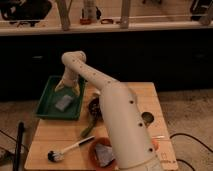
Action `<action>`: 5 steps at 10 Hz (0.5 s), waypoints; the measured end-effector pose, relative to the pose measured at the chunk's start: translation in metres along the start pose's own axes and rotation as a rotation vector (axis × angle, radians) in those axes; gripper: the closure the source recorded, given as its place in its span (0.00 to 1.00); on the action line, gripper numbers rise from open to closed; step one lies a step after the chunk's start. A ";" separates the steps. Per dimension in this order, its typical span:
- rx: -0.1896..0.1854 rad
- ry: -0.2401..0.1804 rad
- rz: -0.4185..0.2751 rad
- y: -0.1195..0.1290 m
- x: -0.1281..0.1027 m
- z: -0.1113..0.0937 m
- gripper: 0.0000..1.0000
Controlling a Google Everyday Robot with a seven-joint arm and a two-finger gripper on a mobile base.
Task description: Place sponge in tray
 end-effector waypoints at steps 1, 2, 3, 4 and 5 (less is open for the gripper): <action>0.000 0.000 0.001 0.000 0.000 0.000 0.20; 0.000 0.001 0.002 0.001 0.001 -0.001 0.20; 0.000 0.001 0.002 0.001 0.001 -0.001 0.20; 0.000 0.000 0.002 0.001 0.000 0.000 0.20; 0.000 0.000 0.001 0.000 0.000 0.000 0.20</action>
